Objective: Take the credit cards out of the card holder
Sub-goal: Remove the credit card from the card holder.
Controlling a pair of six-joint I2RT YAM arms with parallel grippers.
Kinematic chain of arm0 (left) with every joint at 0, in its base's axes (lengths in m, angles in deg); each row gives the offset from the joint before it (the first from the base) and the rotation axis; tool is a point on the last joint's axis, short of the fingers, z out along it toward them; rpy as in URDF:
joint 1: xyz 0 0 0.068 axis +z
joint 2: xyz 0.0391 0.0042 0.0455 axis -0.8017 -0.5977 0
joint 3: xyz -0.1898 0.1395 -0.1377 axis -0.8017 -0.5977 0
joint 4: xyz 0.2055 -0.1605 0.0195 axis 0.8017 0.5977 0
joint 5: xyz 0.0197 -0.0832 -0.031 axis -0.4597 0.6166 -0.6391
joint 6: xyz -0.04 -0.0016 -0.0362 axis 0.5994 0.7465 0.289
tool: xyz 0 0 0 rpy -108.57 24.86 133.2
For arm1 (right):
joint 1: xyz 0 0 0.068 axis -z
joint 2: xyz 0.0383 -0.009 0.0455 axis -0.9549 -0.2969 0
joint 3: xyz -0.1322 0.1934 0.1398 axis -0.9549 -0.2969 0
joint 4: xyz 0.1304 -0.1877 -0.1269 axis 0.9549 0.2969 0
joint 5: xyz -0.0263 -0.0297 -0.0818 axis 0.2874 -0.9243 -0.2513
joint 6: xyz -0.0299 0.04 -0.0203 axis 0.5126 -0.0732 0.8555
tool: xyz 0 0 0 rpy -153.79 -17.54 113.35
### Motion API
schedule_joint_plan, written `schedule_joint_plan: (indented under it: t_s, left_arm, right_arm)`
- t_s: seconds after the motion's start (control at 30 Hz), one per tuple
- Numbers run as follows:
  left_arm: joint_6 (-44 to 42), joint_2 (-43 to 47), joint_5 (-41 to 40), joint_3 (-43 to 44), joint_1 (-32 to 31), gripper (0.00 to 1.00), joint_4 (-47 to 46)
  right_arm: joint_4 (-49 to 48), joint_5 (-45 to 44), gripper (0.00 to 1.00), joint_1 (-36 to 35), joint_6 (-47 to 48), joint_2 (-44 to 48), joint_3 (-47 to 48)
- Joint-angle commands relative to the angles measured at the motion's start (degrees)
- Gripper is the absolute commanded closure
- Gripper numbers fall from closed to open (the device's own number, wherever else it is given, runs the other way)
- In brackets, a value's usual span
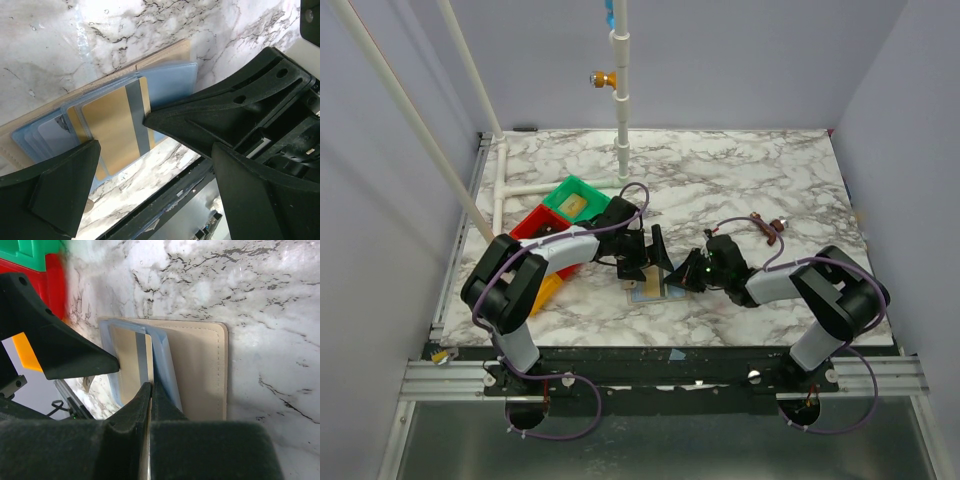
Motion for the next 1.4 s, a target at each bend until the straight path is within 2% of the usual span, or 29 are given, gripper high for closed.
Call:
schedule_joint_plan:
  t_s: [0.0, 0.73, 1.37]
  left_arm:
    - [-2.35, -2.75, -8.26, -0.27, 0.37, 0.02, 4.65]
    - [-2.43, -2.92, -8.23, -0.71, 1.12, 0.01, 4.7]
    - [-2.7, -1.69, -6.83, -0.04, 1.37, 0.02, 4.44]
  right_arm:
    - [3.43, -2.07, 0.98, 0.25, 1.55, 1.26, -0.45]
    - [4.57, -1.93, 0.98, 2.63, 3.29, 4.66, -3.33]
    - [10.6, -2.06, 0.99, 6.01, 6.44, 14.77, -4.77]
